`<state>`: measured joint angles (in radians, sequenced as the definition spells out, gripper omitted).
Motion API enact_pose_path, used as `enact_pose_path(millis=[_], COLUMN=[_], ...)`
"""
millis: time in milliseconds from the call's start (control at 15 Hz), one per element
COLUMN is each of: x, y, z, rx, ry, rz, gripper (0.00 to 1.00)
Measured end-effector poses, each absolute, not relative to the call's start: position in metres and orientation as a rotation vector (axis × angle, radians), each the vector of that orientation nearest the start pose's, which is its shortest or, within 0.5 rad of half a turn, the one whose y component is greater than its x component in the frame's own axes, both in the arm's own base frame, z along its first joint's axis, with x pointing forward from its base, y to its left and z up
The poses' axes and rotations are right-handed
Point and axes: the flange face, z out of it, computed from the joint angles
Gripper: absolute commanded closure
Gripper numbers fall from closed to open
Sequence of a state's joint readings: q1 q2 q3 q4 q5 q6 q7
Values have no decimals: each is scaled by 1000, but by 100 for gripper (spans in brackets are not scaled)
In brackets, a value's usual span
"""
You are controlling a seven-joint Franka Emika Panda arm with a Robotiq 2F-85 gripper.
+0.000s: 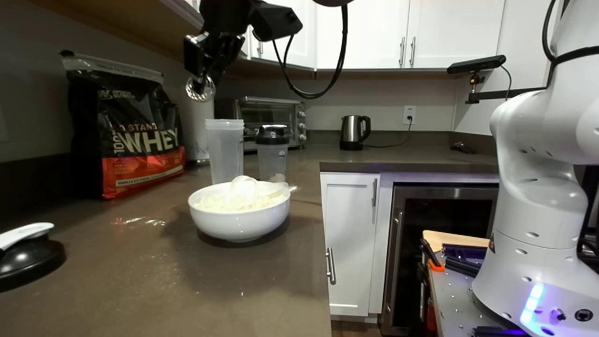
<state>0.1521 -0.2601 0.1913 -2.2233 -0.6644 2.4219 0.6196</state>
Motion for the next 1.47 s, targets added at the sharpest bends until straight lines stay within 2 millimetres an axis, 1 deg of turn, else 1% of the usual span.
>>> enact_pose_path(millis=[267,800,1000,1267,1333,1400,1467], x=[479,488,492,499,502,504,506], y=[162,129,119,109,106,104,102], z=[532,531,527,517,515,513,510], rx=[-3276,-3292,-3303,-3319,-3323,-3326,-3329], ry=[-167,-27,5,34,41,47,53], rz=[-1101,-1069,-1051,-1013,-1004,-995,-986], gripper=[47,45,44,42,43,42,32])
